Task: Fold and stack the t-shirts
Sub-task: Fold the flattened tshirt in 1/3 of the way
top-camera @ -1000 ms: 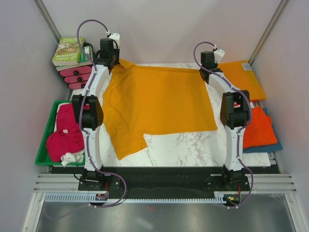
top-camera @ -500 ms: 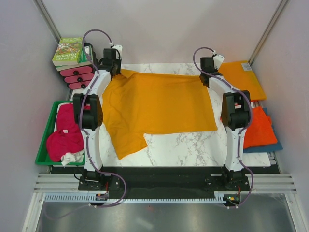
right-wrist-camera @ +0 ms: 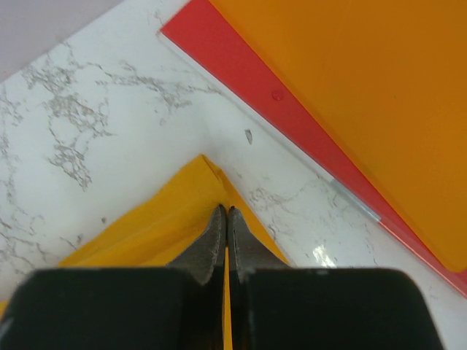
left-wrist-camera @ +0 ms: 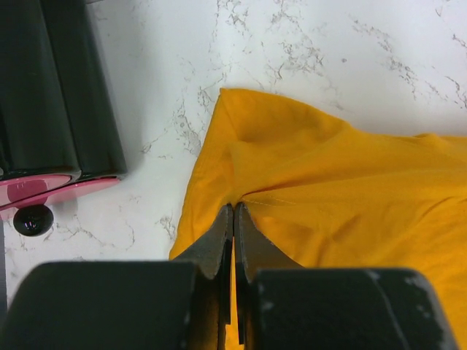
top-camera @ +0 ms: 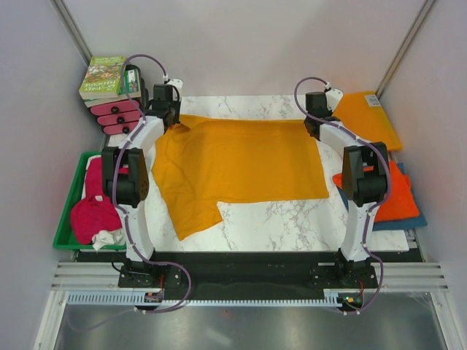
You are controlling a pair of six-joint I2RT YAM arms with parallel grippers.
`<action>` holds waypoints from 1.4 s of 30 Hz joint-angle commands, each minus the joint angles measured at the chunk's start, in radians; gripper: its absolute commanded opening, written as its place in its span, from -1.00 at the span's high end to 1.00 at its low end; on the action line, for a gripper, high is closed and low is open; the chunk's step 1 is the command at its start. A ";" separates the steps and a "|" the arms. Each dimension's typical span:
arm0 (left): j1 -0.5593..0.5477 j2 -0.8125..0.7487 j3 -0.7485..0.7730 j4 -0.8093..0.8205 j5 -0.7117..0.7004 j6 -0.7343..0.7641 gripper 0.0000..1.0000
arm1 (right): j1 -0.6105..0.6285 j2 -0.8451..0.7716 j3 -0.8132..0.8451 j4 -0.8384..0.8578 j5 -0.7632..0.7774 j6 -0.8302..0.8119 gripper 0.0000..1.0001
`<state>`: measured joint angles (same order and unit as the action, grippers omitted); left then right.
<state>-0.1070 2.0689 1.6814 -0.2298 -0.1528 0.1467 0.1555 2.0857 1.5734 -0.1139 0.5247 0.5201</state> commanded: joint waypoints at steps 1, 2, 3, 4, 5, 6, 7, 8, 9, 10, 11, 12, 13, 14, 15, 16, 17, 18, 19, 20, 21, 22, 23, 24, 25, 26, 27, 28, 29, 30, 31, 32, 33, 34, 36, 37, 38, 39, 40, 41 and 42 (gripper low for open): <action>0.009 -0.061 -0.031 0.057 -0.048 0.044 0.96 | -0.001 -0.065 -0.088 0.037 0.043 0.029 1.00; 0.009 -0.062 -0.041 0.060 -0.048 0.045 0.96 | -0.002 -0.069 -0.104 0.042 0.041 0.032 1.00; 0.009 -0.064 -0.048 0.060 -0.050 0.047 0.96 | -0.002 -0.069 -0.118 0.046 0.040 0.035 1.00; 0.009 -0.064 -0.054 0.061 -0.051 0.048 0.96 | -0.002 -0.065 -0.131 0.048 0.041 0.037 1.00; 0.009 -0.064 -0.069 0.063 -0.053 0.048 0.97 | -0.001 -0.061 -0.136 0.051 0.043 0.040 1.00; 0.009 -0.064 -0.077 0.066 -0.051 0.048 0.97 | -0.002 -0.053 -0.139 0.051 0.043 0.038 1.00; 0.009 -0.066 -0.084 0.064 -0.050 0.048 0.96 | -0.002 -0.049 -0.141 0.049 0.043 0.040 1.00; 0.009 -0.066 -0.100 0.067 -0.050 0.047 0.96 | -0.001 -0.044 -0.139 0.048 0.044 0.040 1.00; 0.009 -0.067 -0.109 0.072 -0.050 0.044 0.96 | -0.002 -0.032 -0.136 0.049 0.044 0.037 1.00; 0.009 -0.067 -0.126 0.075 -0.051 0.044 0.96 | -0.001 -0.027 -0.132 0.048 0.043 0.037 1.00; 0.007 -0.069 -0.133 0.075 -0.051 0.042 0.97 | -0.001 -0.023 -0.130 0.046 0.043 0.038 1.00; 0.009 -0.069 -0.141 0.078 -0.051 0.040 0.96 | -0.002 -0.013 -0.124 0.043 0.043 0.037 1.00; 0.009 -0.070 -0.153 0.083 -0.053 0.040 0.96 | -0.002 -0.010 -0.122 0.045 0.043 0.037 1.00; 0.009 -0.072 -0.160 0.083 -0.054 0.040 0.96 | -0.001 -0.009 -0.122 0.043 0.043 0.035 1.00; 0.010 -0.072 -0.166 0.084 -0.057 0.039 0.96 | -0.001 -0.006 -0.122 0.042 0.043 0.035 1.00; 0.010 -0.076 -0.179 0.087 -0.057 0.037 0.96 | -0.001 -0.004 -0.124 0.042 0.044 0.034 1.00; 0.010 -0.081 -0.187 0.086 -0.056 0.034 0.96 | -0.001 -0.004 -0.127 0.039 0.044 0.035 1.00; 0.010 -0.084 -0.193 0.087 -0.054 0.034 0.96 | -0.001 -0.004 -0.133 0.039 0.044 0.035 1.00; 0.010 -0.089 -0.209 0.087 -0.051 0.034 0.96 | -0.002 -0.006 -0.136 0.037 0.043 0.037 1.00; 0.010 -0.093 -0.215 0.089 -0.051 0.034 0.96 | -0.001 -0.007 -0.141 0.037 0.044 0.037 1.00; 0.010 -0.095 -0.221 0.087 -0.051 0.034 0.96 | -0.002 -0.007 -0.148 0.034 0.044 0.037 1.00; 0.010 -0.098 -0.235 0.089 -0.051 0.034 0.96 | -0.002 -0.009 -0.151 0.031 0.044 0.038 1.00; 0.010 -0.107 -0.242 0.087 -0.053 0.034 0.96 | -0.002 -0.009 -0.153 0.026 0.043 0.043 1.00; 0.010 -0.113 -0.250 0.089 -0.048 0.033 0.96 | -0.002 -0.015 -0.164 0.023 0.041 0.044 1.00; 0.010 -0.119 -0.265 0.087 -0.045 0.033 0.96 | -0.002 -0.018 -0.168 0.023 0.043 0.047 1.00; 0.010 -0.128 -0.273 0.086 -0.042 0.033 0.96 | -0.004 -0.022 -0.174 0.022 0.040 0.052 1.00; 0.010 -0.133 -0.281 0.084 -0.034 0.033 0.96 | -0.002 -0.026 -0.180 0.016 0.037 0.055 1.00; 0.009 -0.136 -0.294 0.081 -0.031 0.033 0.96 | -0.002 -0.024 -0.184 0.011 0.034 0.060 1.00; 0.009 -0.139 -0.301 0.081 -0.028 0.033 0.97 | -0.002 -0.024 -0.184 0.005 0.034 0.064 1.00; 0.009 -0.142 -0.307 0.081 -0.024 0.033 0.96 | -0.002 -0.026 -0.190 -0.001 0.031 0.072 1.00; 0.009 -0.142 -0.316 0.078 -0.024 0.034 0.96 | -0.002 -0.023 -0.191 0.000 0.023 0.077 1.00; 0.009 -0.139 -0.322 0.079 -0.024 0.036 0.96 | -0.002 -0.019 -0.194 -0.006 0.023 0.078 1.00; 0.009 -0.133 -0.325 0.076 -0.024 0.036 0.96 | -0.002 -0.018 -0.196 -0.007 0.021 0.083 1.00; 0.009 -0.132 -0.325 0.073 -0.022 0.037 0.96 | -0.004 -0.015 -0.196 -0.009 0.018 0.083 1.00; 0.009 -0.122 -0.325 0.066 -0.016 0.034 0.97 | -0.002 -0.004 -0.190 -0.020 0.017 0.084 1.00; 0.009 -0.121 -0.324 0.061 -0.013 0.034 0.96 | -0.004 -0.003 -0.188 -0.024 0.015 0.086 1.00; 0.009 -0.116 -0.324 0.061 -0.011 0.033 0.96 | -0.002 0.002 -0.185 -0.029 0.015 0.086 1.00; 0.009 -0.115 -0.321 0.058 -0.008 0.033 0.96 | -0.002 0.004 -0.184 -0.030 0.020 0.089 1.00; 0.009 -0.110 -0.321 0.052 -0.008 0.033 0.96 | -0.004 0.007 -0.182 -0.036 0.020 0.090 1.00; 0.009 -0.109 -0.321 0.050 -0.008 0.033 0.96 | -0.002 0.010 -0.181 -0.041 0.021 0.090 1.00; 0.009 -0.109 -0.319 0.047 -0.007 0.031 0.96 | -0.002 0.011 -0.178 -0.046 0.021 0.093 1.00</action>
<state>-0.1070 1.9774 1.3598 -0.1844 -0.1535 0.1574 0.1581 2.0769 1.3819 -0.1368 0.5167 0.5953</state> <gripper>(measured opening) 0.025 0.010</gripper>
